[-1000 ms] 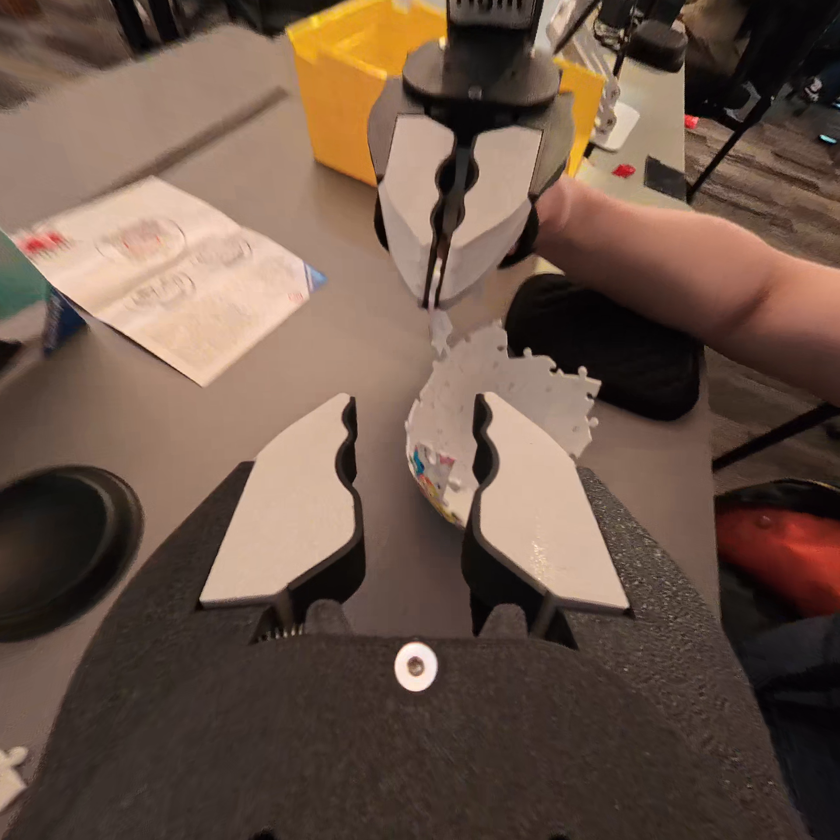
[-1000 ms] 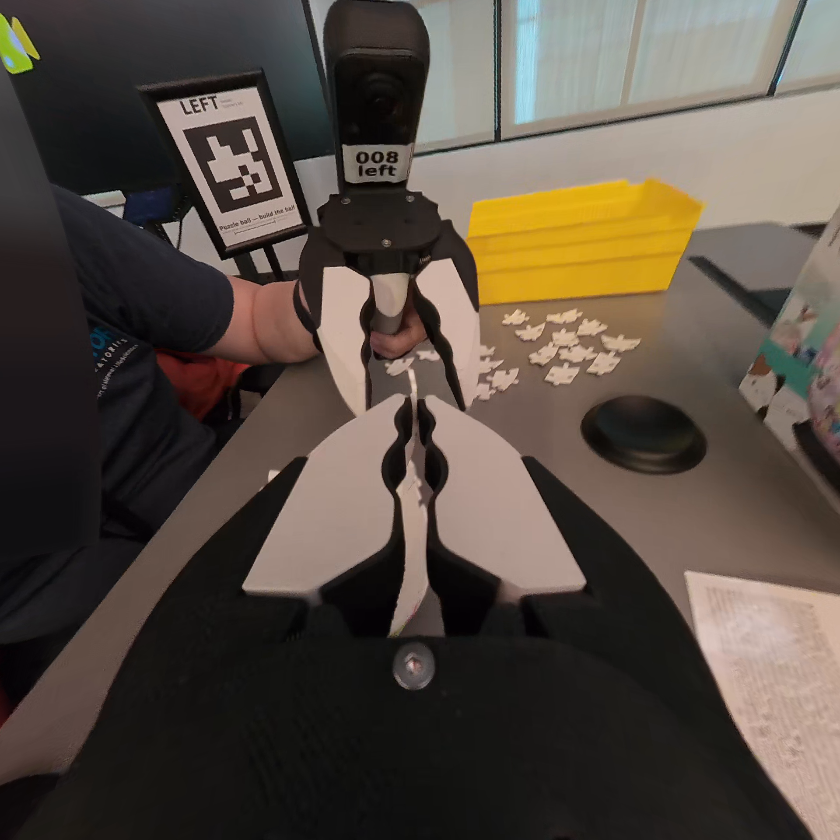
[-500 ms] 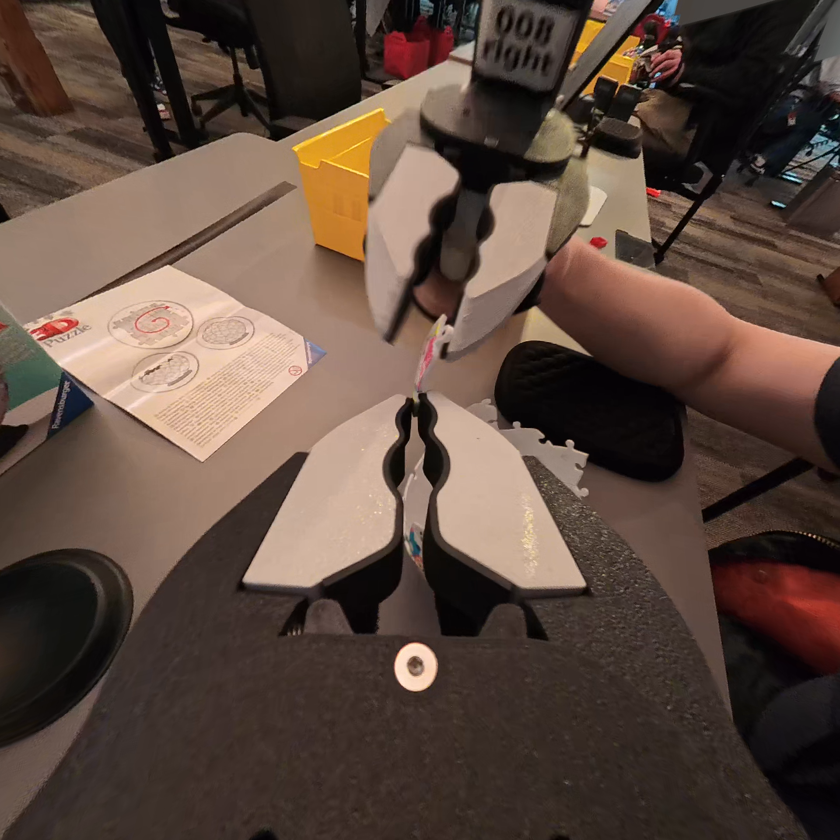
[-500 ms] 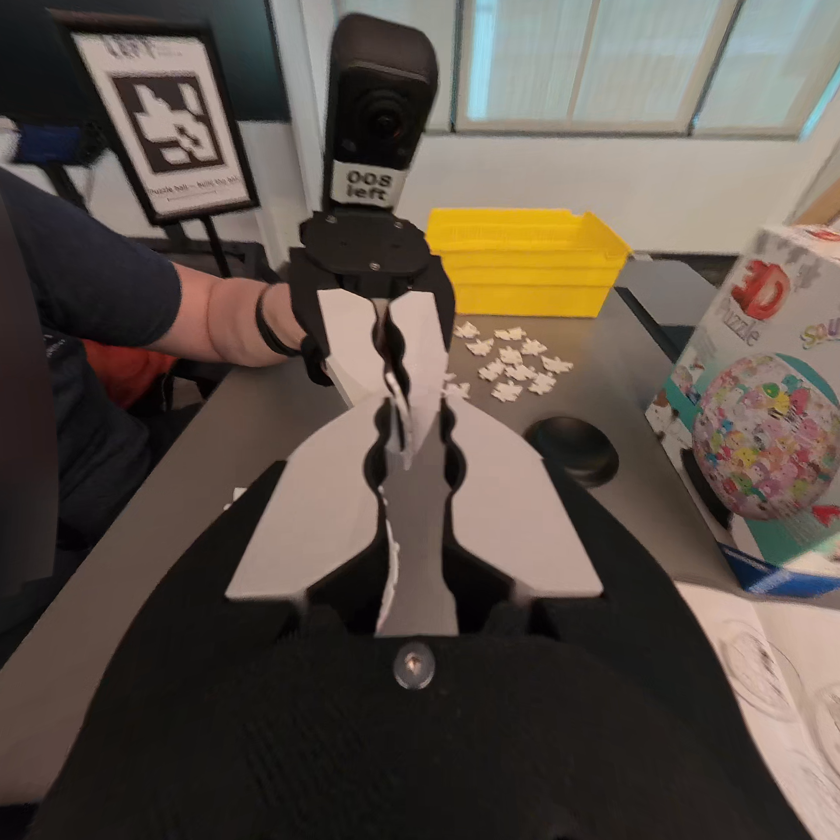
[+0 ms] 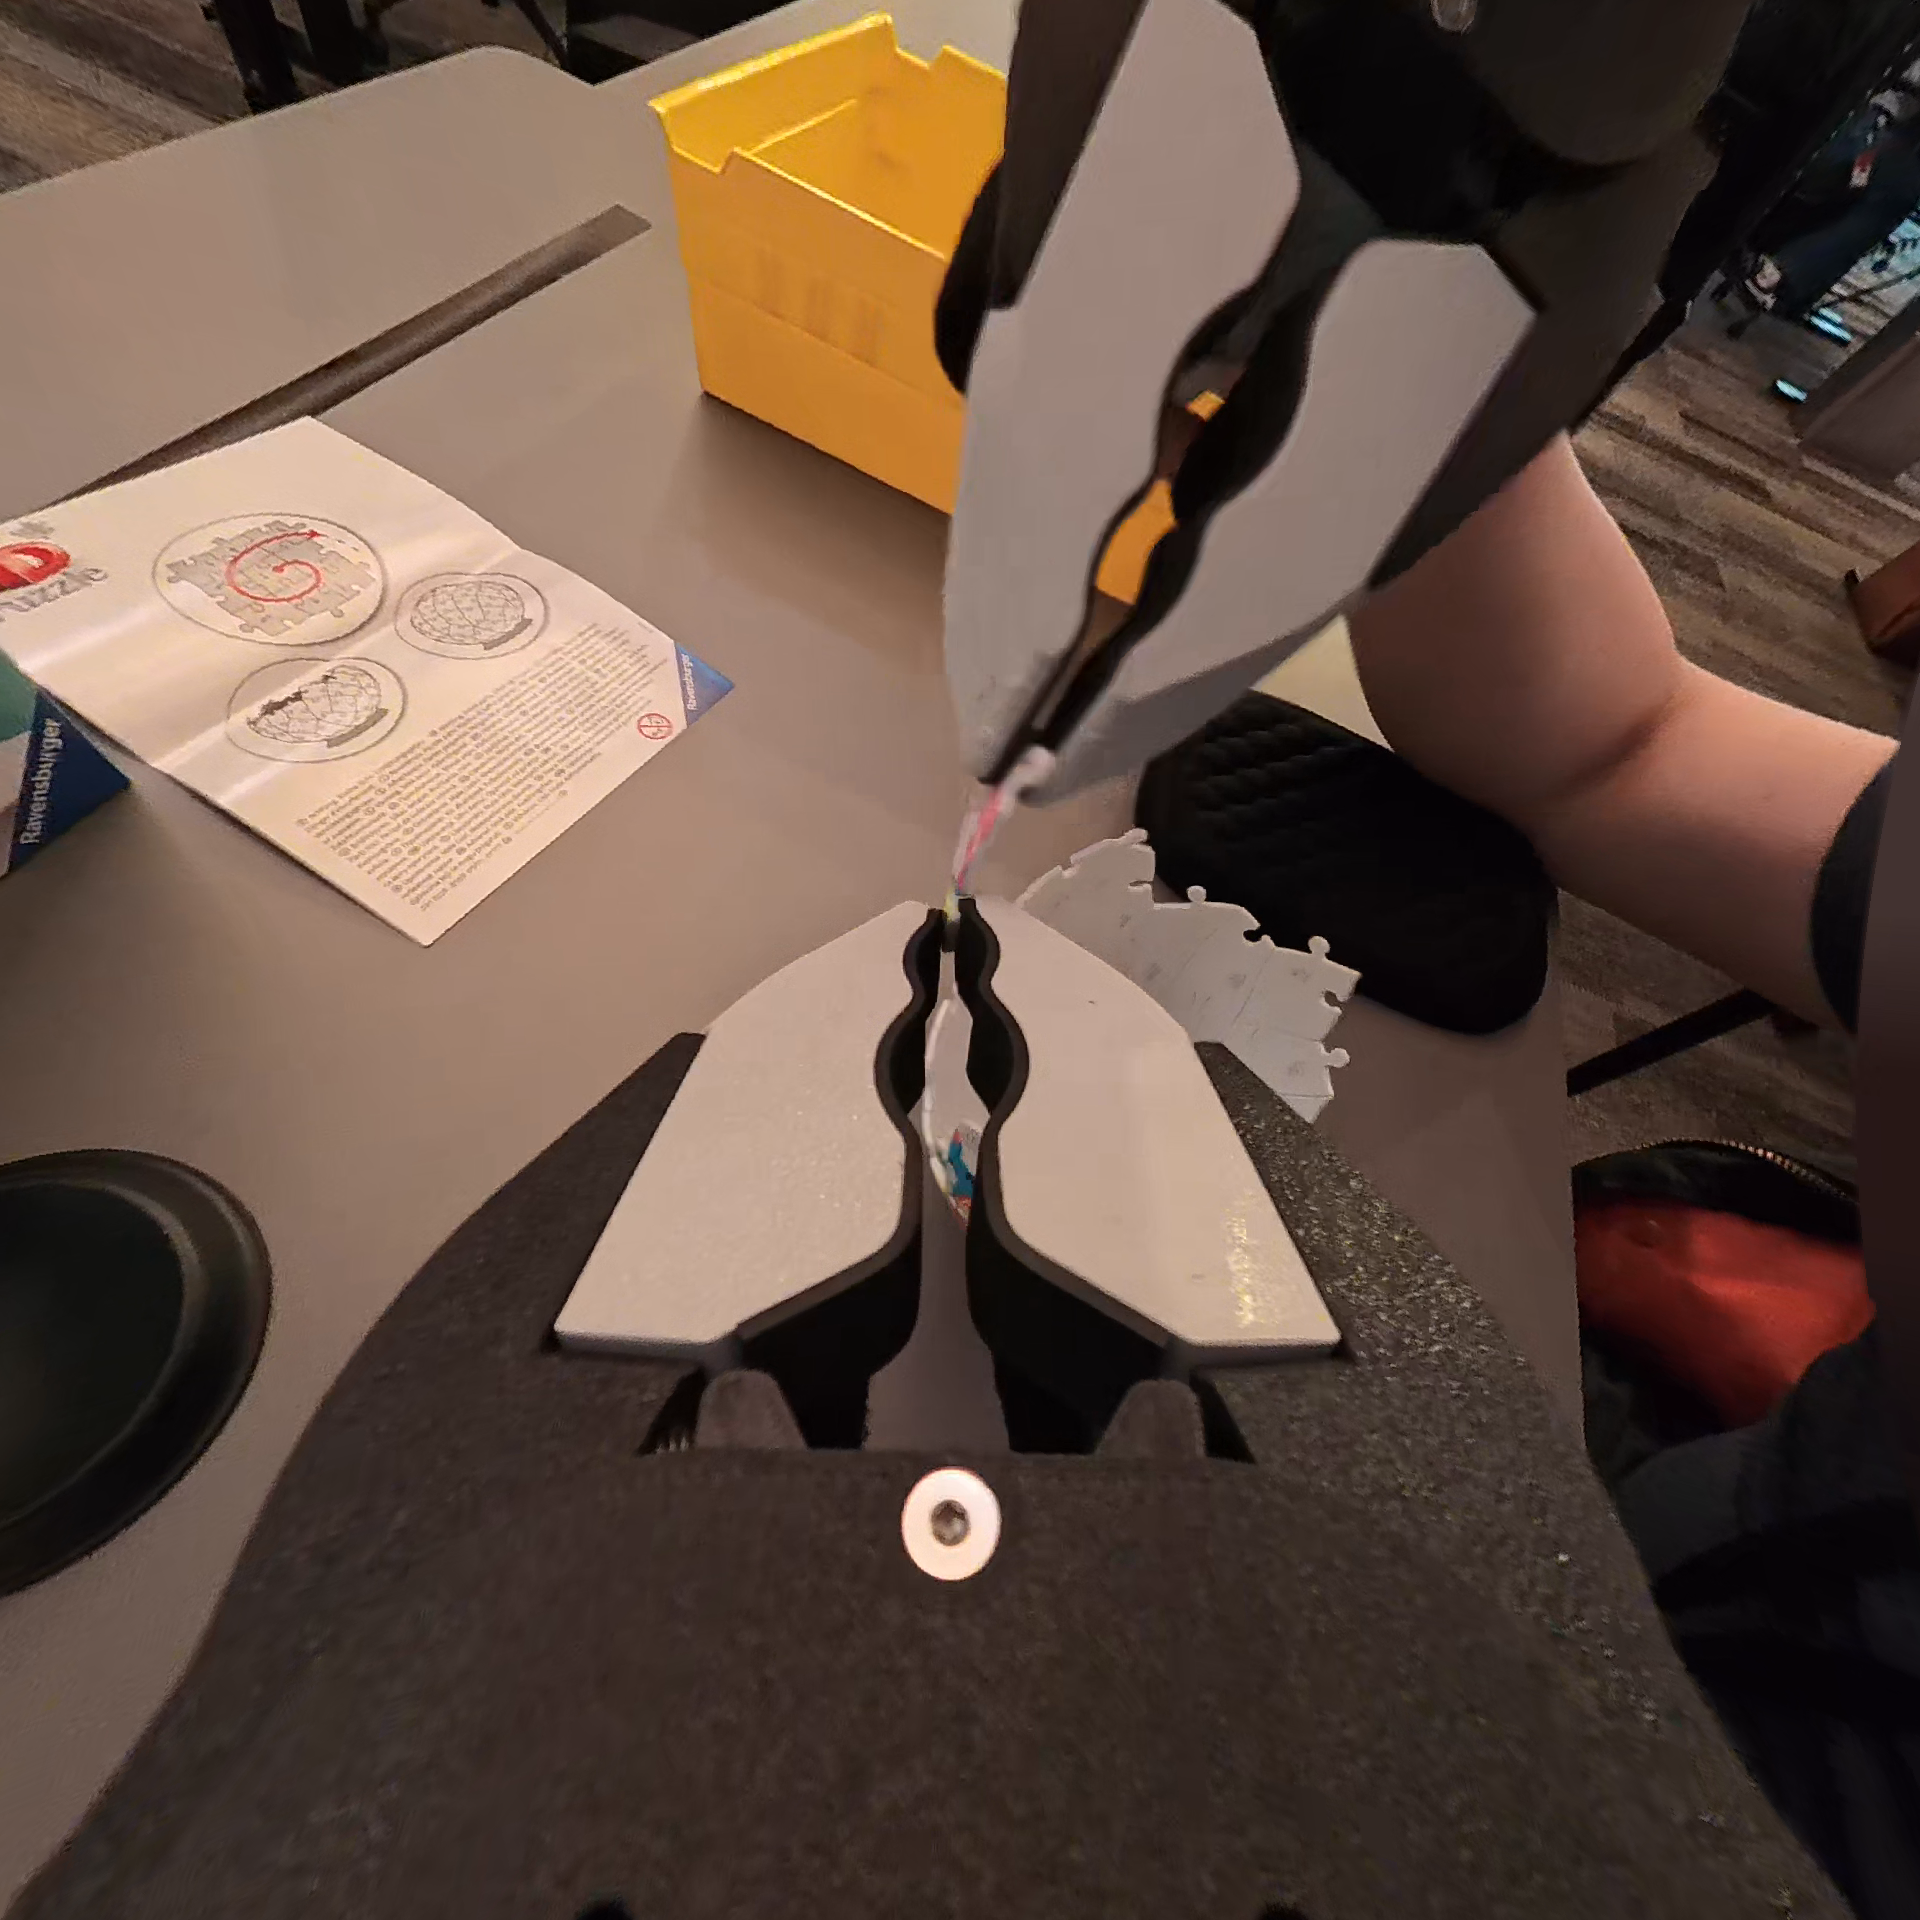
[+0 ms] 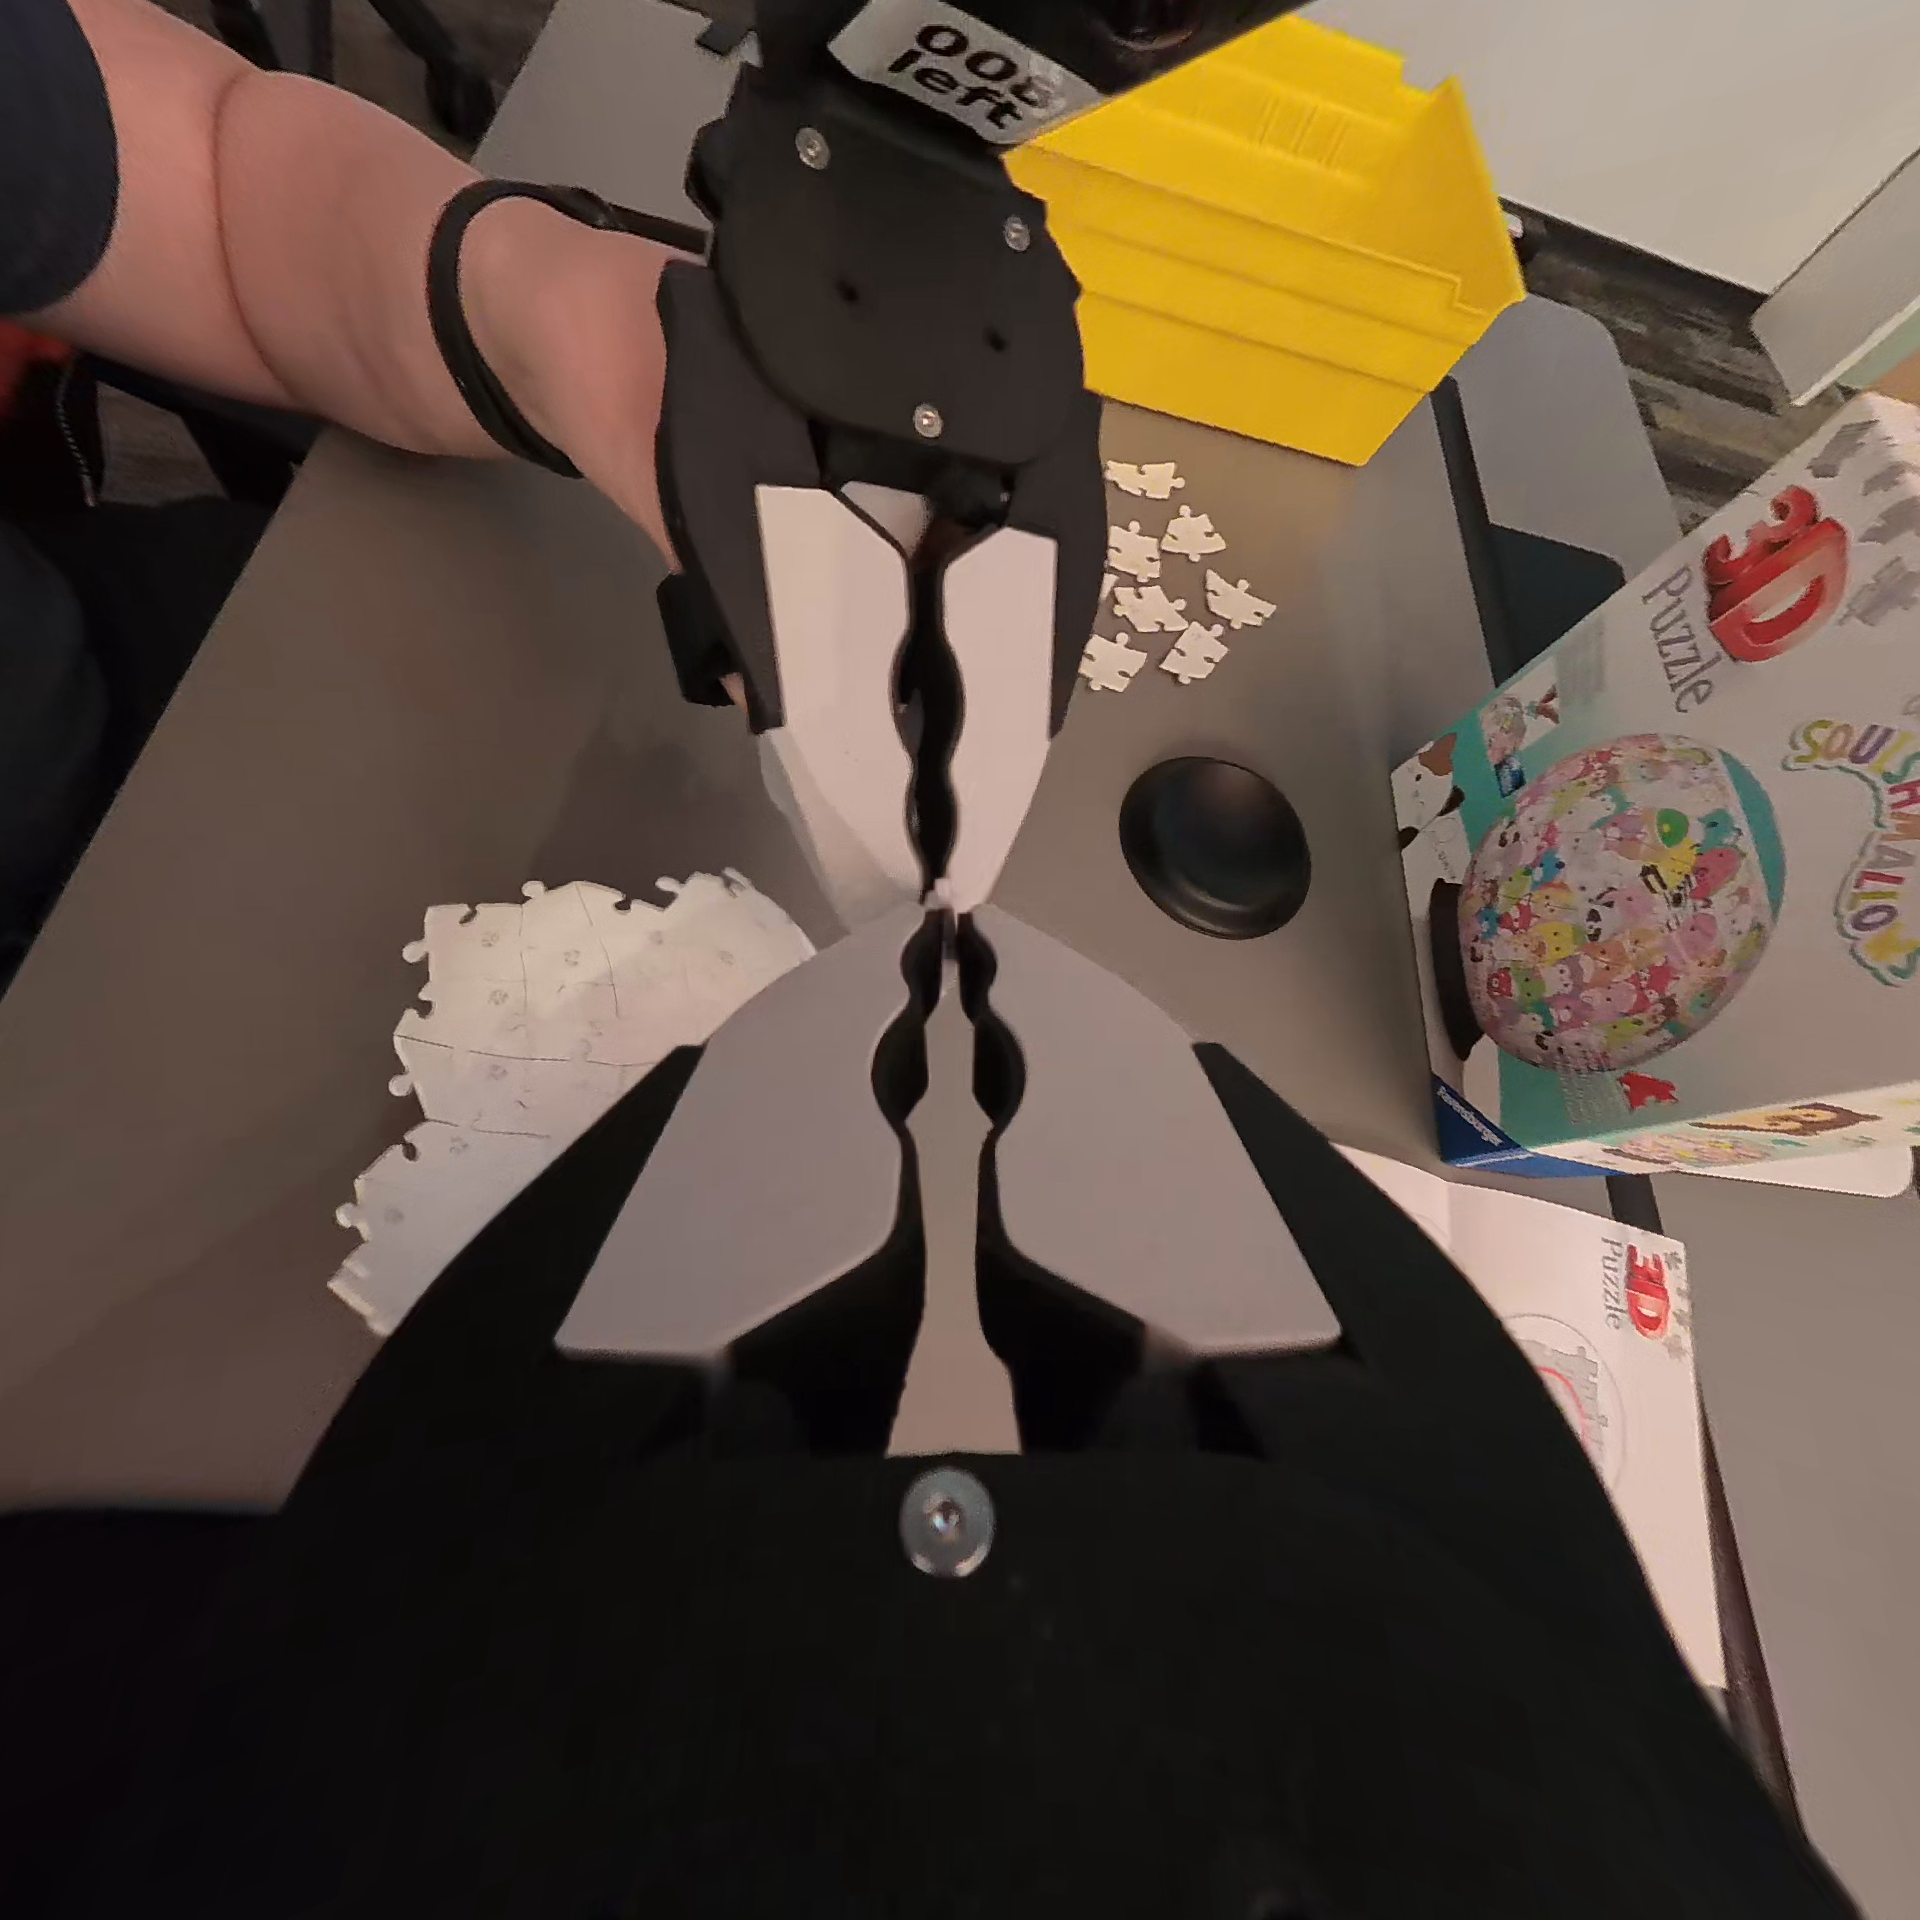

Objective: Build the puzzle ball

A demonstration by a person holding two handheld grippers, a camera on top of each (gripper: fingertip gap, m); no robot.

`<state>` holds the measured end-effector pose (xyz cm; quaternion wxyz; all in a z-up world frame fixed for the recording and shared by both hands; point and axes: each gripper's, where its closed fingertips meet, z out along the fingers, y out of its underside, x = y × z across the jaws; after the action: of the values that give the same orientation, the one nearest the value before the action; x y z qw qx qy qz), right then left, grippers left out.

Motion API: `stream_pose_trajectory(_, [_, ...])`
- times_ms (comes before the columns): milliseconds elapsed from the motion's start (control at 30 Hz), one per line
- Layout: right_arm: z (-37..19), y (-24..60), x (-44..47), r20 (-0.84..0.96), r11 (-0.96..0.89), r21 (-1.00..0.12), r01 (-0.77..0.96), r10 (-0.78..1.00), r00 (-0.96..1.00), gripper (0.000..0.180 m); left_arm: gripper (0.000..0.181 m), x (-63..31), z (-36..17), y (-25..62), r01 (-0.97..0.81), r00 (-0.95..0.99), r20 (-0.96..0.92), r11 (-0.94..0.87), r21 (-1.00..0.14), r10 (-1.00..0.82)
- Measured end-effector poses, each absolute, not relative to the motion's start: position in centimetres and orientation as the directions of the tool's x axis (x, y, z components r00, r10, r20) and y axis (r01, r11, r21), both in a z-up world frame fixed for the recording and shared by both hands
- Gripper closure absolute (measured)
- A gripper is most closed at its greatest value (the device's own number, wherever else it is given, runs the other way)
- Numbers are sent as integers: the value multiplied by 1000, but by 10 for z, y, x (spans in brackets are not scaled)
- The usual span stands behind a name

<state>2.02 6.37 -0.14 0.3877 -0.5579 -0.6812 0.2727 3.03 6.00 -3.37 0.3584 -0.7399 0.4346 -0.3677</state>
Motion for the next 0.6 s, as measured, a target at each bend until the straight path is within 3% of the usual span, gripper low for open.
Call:
stream_pose_trajectory(133, [-7,64,25,203,209,-793,572,976,-75,177,174,29,-37,60,-409,371,206,-358,-840,-906])
stream_pose_trajectory(200, [-15,67,31,151,162,-794,585,986,-69,177,142,17,-37,66,-430,448,164,-373,-822,-879])
stream_pose_trajectory(267, [-25,66,35,67,104,-810,577,994,-85,177,123,5,-44,61,-467,497,130,-391,-793,-858])
stream_pose_trajectory(500, [-62,48,32,-94,37,-846,532,972,-216,176,126,2,-83,28,-585,474,132,-423,-692,-870])
stream_pose_trajectory(600, [-66,45,27,-80,58,-864,500,965,-250,176,139,3,-88,25,-615,455,135,-420,-667,-880])
